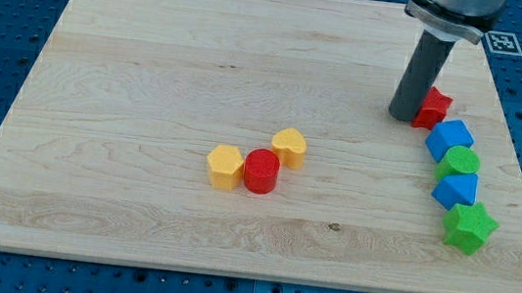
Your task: Move the yellow heart above the red star
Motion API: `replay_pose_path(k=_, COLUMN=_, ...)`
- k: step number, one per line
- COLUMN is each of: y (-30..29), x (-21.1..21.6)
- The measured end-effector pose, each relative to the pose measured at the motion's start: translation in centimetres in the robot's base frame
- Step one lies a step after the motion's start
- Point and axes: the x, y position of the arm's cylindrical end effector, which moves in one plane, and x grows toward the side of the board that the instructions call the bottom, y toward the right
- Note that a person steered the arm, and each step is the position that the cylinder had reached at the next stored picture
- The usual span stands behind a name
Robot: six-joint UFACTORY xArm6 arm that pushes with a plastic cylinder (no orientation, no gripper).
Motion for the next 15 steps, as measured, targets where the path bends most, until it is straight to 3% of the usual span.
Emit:
replay_pose_path(k=2, y=-0.2, x=1.7)
replay_pose_path(k=5, y=-22.7, x=3.1)
replay_pose_path(k=6, y=-24.1, x=7.0)
replay_pose_path(k=8, y=-23.3, x=8.5)
replay_pose_path(k=12, y=-12.7, x=10.2)
replay_pose_path(k=15, y=-17.5, x=10.1)
